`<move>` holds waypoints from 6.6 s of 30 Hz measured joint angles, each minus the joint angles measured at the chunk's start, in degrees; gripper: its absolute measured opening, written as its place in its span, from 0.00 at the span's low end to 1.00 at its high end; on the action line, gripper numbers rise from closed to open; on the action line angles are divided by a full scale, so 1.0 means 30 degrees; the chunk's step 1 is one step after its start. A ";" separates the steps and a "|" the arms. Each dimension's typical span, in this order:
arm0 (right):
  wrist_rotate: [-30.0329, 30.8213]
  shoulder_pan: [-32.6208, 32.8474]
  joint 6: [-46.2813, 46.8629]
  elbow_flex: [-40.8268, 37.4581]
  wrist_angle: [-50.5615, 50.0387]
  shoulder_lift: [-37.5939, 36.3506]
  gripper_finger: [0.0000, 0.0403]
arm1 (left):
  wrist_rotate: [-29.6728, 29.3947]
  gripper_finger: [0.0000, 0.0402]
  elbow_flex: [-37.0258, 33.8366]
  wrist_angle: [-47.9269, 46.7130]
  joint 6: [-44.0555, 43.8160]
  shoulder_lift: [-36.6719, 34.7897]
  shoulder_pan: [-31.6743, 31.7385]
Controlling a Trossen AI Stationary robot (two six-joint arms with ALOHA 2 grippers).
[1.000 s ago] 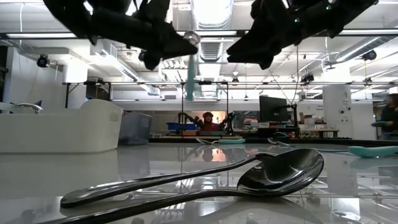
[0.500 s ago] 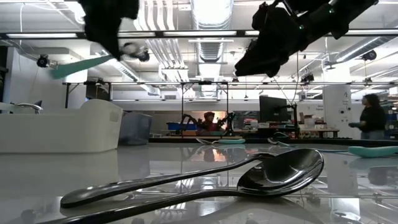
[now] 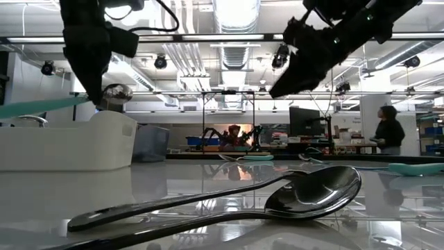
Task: Sort silverware by color (type)
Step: Put the light green spoon into the white bin, then put the blue spoon into the gray bin
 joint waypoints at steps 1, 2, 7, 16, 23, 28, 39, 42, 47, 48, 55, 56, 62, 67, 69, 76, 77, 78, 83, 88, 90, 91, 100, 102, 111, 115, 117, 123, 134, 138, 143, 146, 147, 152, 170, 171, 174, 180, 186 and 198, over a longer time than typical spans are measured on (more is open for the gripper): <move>0.0410 -0.0027 0.0046 0.0000 -0.0527 -0.0017 0.39 | 0.0011 0.00 0.0008 0.0180 -0.0055 -0.0006 -0.0004; 0.0957 -0.0035 0.0282 0.0000 -0.1081 -0.0034 0.39 | 0.0092 0.00 0.0059 0.0203 -0.0062 0.0000 -0.0007; 0.4135 -0.0358 0.2406 0.0000 -0.4073 -0.0056 0.37 | 0.1212 0.03 0.0248 -0.0078 -0.0071 -0.0021 -0.0007; 0.4637 -0.3080 0.5163 0.0000 -0.8001 -0.0063 0.37 | 0.2513 0.18 0.0545 0.0223 -0.0069 -0.0021 -0.0007; 0.3946 -0.7141 0.7229 0.0000 -0.8114 0.0088 0.36 | 0.2505 0.23 0.1327 0.4459 0.1794 -0.0021 -0.0007; 0.2293 -0.9969 0.9454 0.0000 -0.7867 0.1093 0.36 | 0.2505 0.23 0.1355 0.8656 0.3297 -0.0021 -0.0007; -0.0515 -1.1886 0.8684 0.0000 -0.4159 0.5315 0.34 | 0.2505 0.23 0.1319 1.2254 0.3851 -0.0021 -0.0022; -0.0240 -1.1994 0.8593 0.0071 -0.3365 0.6161 0.34 | 0.2498 0.23 0.1311 1.2257 0.4062 -0.0021 -0.0022; 0.0478 -1.1990 0.7910 0.0671 -0.3423 0.7372 0.30 | 0.2401 0.23 0.1282 1.2265 0.4715 -0.0021 -0.0022; 0.0497 -1.1990 0.7871 0.0825 -0.3545 0.7552 0.28 | 0.2234 0.23 0.1271 1.2265 0.4754 -0.0021 -0.0022; 0.0550 -1.1997 0.7224 0.1246 -0.3513 0.8499 0.08 | 0.1653 0.23 0.1231 1.2279 0.4776 -0.0021 -0.0022; 0.0532 -1.1997 0.7062 0.1246 -0.3523 0.8564 0.06 | 0.1650 0.23 0.1224 1.2287 0.4776 -0.0021 -0.0019; -0.1014 -1.2114 0.5769 0.1231 -0.3587 0.8194 0.03 | 0.1653 0.23 0.0808 1.3560 0.4590 0.0160 -0.0134; -0.2117 -1.1757 0.5397 0.1168 -0.4044 0.6328 0.03 | 0.1660 0.23 0.0325 1.5510 0.4536 0.1485 -0.0684; -0.3375 -1.1364 0.5016 0.1042 -0.4677 0.5244 0.02 | 0.1658 0.23 0.0235 1.6591 0.4663 0.2388 -0.0899; -0.5231 -0.8673 0.3400 0.0989 -0.4151 0.2056 0.02 | 0.1260 0.22 0.0204 2.1944 0.4669 0.6226 -0.1027; -0.5254 -0.8154 0.3328 0.0957 -0.4269 0.1732 0.02 | 0.0990 0.22 0.0204 2.2810 0.4699 0.6747 -0.1027; -0.5076 -0.7683 0.3248 0.0947 -0.4183 0.1454 0.02 | 0.0597 0.22 0.0204 2.3775 0.4764 0.7206 -0.1027; -0.2935 -0.4940 0.2440 0.0926 -0.4131 0.0545 0.02 | -0.1010 0.22 0.0204 2.8591 0.5475 0.8991 -0.1051; -0.0225 -0.2699 0.2175 0.0875 -0.4119 0.0181 0.02 | -0.1468 0.22 0.0204 3.1620 0.6320 0.9948 -0.1234; 0.0945 -0.1883 0.2093 0.0819 -0.4138 0.0177 0.02 | -0.1905 0.21 0.0204 3.1307 0.6466 0.9982 -0.1260; 0.1598 -0.1548 0.2099 0.0778 -0.4141 0.0177 0.02 | -0.2158 0.21 0.0204 3.1202 0.6483 0.9982 -0.1258; 0.7981 0.2119 0.3235 0.0364 -0.4111 0.0206 0.02 | -0.8139 0.19 -0.0021 3.0746 0.7003 0.9982 -0.1545; 0.9118 0.2962 0.3269 0.0357 -0.3982 0.0206 0.02 | -0.8819 0.19 -0.0211 3.0993 0.7005 0.9982 -0.1545; 1.2183 0.5376 0.0538 0.0335 -0.1144 0.0904 0.02 | -0.8843 0.19 -0.0495 3.3276 0.6937 0.9982 -0.1537; 1.2173 0.5741 -0.0871 0.0335 0.0183 0.1649 0.02 | -0.8825 0.22 -0.0481 3.3291 0.6867 0.9982 -0.1523; 1.2204 0.5765 -0.1023 0.0335 0.0589 0.1915 0.02 | -0.8501 0.24 -0.0481 3.3291 0.6889 0.9982 -0.1523; 1.2253 0.5773 -0.1236 0.0335 0.0631 0.2203 0.02 | -0.7577 0.32 -0.0481 3.3228 0.6890 0.9982 -0.1506; 1.2186 0.6401 -0.3887 0.0379 0.2735 0.2610 0.02 | -0.8450 0.30 -0.0444 3.3832 0.6900 0.9968 -0.1363; 1.2192 0.6421 -0.3906 0.0379 0.2754 0.2603 0.02 | -0.8131 0.21 -0.0444 3.3750 0.7135 0.9968 -0.1351; 1.2141 0.6436 -0.3960 0.0372 0.2680 0.2596 0.02 | -0.7404 0.03 -0.0437 3.3641 0.7263 0.9946 -0.1326; 1.2126 0.6428 -0.3808 0.0372 0.2686 0.2596 0.02 | -0.7403 0.02 -0.0437 3.3633 0.7368 0.9946 -0.1300; 1.2126 0.6428 -0.3726 0.0372 0.2679 0.2596 0.03 | -0.7364 0.01 -0.0437 3.3633 0.7362 0.9946 -0.1263; 1.2122 0.6436 -0.3171 0.0372 0.1804 0.2170 0.10 | -0.7294 0.01 -0.0437 3.3440 0.7337 0.9946 -0.1058; 1.1595 0.6603 0.1830 0.0372 -0.3269 -0.1543 0.39 | -0.7266 0.00 -0.0430 2.9520 0.5710 0.8163 -0.1529; 1.1560 0.6603 0.2083 0.0372 -0.3412 -0.1612 0.39 | -0.7042 0.00 -0.0430 2.8904 0.5405 0.7914 -0.1690; 1.1456 0.6640 0.2462 0.0372 -0.3617 -0.1702 0.40 | -0.6786 0.00 -0.0430 2.7537 0.4444 0.7250 -0.2357; 1.1388 0.6683 0.2495 0.0372 -0.3651 -0.1702 0.38 | -0.5804 0.00 -0.0430 2.5112 0.2947 0.5772 -0.4046; 1.0937 0.6683 0.2926 0.0372 -0.3689 -0.1702 0.37 | -0.2936 0.00 -0.0430 2.1185 -0.0704 0.2461 -0.5489; 0.9074 0.6683 0.5238 0.0311 -0.3698 -0.1695 0.36 | 0.1872 0.00 -0.0430 0.9978 -1.1891 -0.3497 -0.8501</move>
